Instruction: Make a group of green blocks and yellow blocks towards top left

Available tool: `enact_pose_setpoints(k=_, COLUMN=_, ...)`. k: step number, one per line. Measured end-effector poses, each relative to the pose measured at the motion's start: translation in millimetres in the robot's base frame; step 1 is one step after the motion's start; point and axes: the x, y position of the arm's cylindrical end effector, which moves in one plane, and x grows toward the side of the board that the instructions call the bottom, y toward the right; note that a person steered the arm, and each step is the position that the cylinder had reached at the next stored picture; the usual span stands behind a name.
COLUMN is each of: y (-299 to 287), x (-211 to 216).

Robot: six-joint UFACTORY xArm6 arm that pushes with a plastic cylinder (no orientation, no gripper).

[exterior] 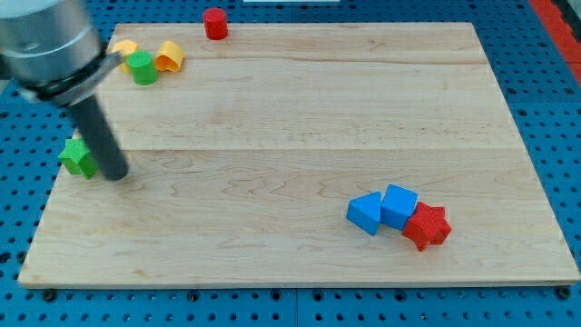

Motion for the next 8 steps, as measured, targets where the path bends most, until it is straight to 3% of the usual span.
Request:
enact_pose_setpoints(k=1, y=-23.0, x=14.5)
enact_pose_setpoints(k=2, y=-37.5, x=-38.8)
enact_pose_setpoints(k=4, y=17.8, x=-151.4)
enact_pose_setpoints(k=5, y=32.7, x=-105.4)
enact_pose_setpoints(k=6, y=14.0, x=-130.0)
enact_pose_setpoints(k=7, y=51.5, x=-135.9)
enact_pose_setpoints(k=8, y=51.3, x=-136.8)
